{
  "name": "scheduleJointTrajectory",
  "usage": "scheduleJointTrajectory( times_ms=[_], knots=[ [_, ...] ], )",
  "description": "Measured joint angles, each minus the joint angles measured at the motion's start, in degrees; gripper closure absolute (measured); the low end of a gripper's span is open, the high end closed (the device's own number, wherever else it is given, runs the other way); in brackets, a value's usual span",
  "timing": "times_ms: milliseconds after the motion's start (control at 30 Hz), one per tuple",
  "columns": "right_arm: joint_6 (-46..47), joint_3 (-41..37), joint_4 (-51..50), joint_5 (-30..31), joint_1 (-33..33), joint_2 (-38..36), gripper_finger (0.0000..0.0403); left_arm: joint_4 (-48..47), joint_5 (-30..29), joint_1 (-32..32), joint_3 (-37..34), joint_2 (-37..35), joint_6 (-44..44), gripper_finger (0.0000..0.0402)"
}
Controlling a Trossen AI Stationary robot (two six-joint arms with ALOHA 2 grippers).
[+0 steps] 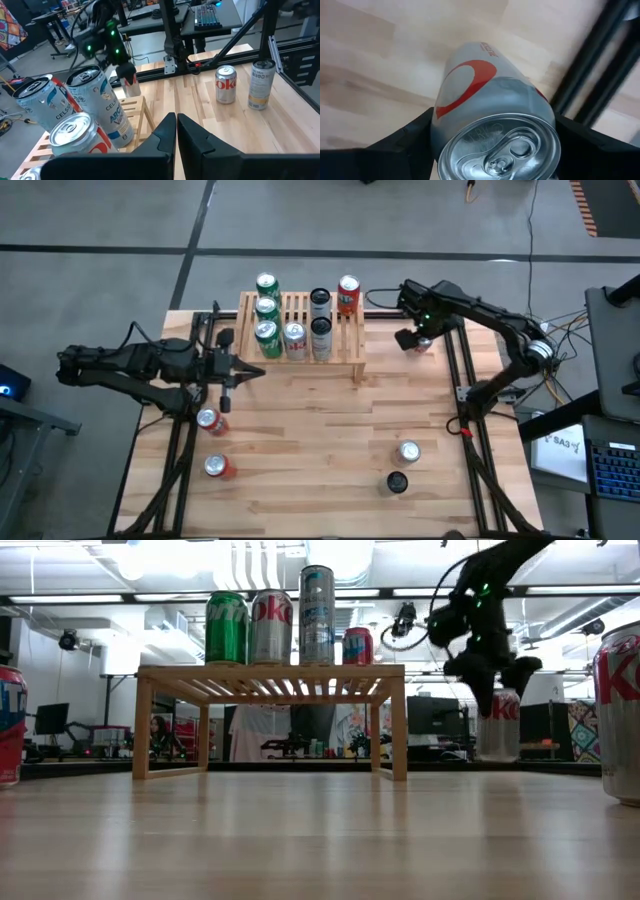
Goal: Place canned beverage on shelf
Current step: Put the white soda can on the shelf
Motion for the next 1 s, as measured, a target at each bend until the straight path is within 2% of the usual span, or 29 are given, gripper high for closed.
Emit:
scheduleJointTrajectory(
  times_ms=[133,267,533,633,800,1000],
  knots=[
    [1.9,1.1,-0.8,0.8,2.0,-7.0,0.0117,1.3,0.0,0.0,0.0,0.9,0.0,0.0401],
    [4.7,2.7,-0.8,0.9,6.6,-14.0,0.0117,1.3,0.2,0.0,0.0,1.9,-1.7,0.0401],
    [12.8,4.6,4.3,1.3,24.4,-23.3,0.0117,2.0,0.2,0.0,0.0,1.8,-8.0,0.0401],
    [13.8,4.6,10.6,2.4,32.6,-23.6,0.0117,3.7,1.1,0.0,0.0,2.0,-10.2,0.0401],
    [13.3,4.7,21.7,3.9,44.6,-19.9,0.0117,4.4,7.0,0.0,0.0,2.9,-15.3,0.0397],
    [9.2,4.7,31.0,4.1,53.3,-14.0,0.0117,4.3,7.8,-1.8,0.0,4.3,-18.1,0.0367]
  ],
)
